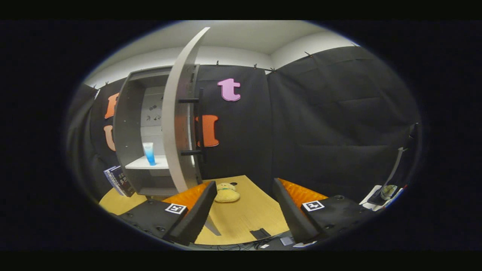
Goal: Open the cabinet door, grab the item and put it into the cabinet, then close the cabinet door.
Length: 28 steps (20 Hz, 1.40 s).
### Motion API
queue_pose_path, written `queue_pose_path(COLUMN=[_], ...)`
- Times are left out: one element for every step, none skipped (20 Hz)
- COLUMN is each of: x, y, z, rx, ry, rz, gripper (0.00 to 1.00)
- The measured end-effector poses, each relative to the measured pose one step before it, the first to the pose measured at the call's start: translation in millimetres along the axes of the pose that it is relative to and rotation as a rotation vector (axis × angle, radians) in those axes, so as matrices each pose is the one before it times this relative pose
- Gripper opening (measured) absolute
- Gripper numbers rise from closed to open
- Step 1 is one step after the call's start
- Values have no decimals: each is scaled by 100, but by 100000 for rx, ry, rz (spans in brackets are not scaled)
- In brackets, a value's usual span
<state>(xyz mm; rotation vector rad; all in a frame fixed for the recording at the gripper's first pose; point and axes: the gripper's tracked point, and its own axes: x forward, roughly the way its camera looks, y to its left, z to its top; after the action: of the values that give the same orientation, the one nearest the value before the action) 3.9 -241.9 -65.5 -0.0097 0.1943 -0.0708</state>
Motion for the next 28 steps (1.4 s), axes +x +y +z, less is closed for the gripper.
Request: queue_pose_path(x=[646, 472, 361, 183, 110, 90, -145, -10, -242, -201, -182, -258, -187, -282, -220, -319, -158, -57, 24, 97, 167, 225, 571, 465, 499, 730, 886, 977], y=[203, 350, 306, 362, 242, -34, 118, 46, 169, 393, 621, 635, 838, 1029, 1081, 1240, 1365, 1491, 2144, 1753, 1762, 1634, 1618, 1690, 1590, 1528, 1411, 1614], z=[-427, -556, -514, -252, -253, 125, 73, 23, -5, 68, -144, -67, -206, -67, -140, -118, -138, -256, -29, -135, -97, -142, -28, -164, -24, -98, -173, 98], rx=[592, 209, -24, -59, -267, -472, -356, -497, -424, -50, 112, 611, 382, 332, -102, -162, -252, -4, 0, -61, -222, -121, -97, 268, 376, 485, 187, 74], ry=[778, 875, 1050, 745, 581, -471, -231, -480, -465, -361, 257, -313, 396, -90, 244, -22, 237, 76, 144, 26, 47, -67, -95, -10, 207, 134, 121, -122], rz=[804, 927, 762, 988, 36, -178, -817, -534, -214, 409, 514, 688, 781, 887, 1005, 1118, 1456, 1566, 1584, 1589, 1533, 1405, 1439, 1367, 1247, 1110, 782, 997], gripper=[96, 96, 96, 96, 96, 96, 95, 95, 95, 95, 95, 95, 95, 95, 95, 95, 95, 95, 96, 95, 96, 95, 96, 96, 96, 96, 96, 96])
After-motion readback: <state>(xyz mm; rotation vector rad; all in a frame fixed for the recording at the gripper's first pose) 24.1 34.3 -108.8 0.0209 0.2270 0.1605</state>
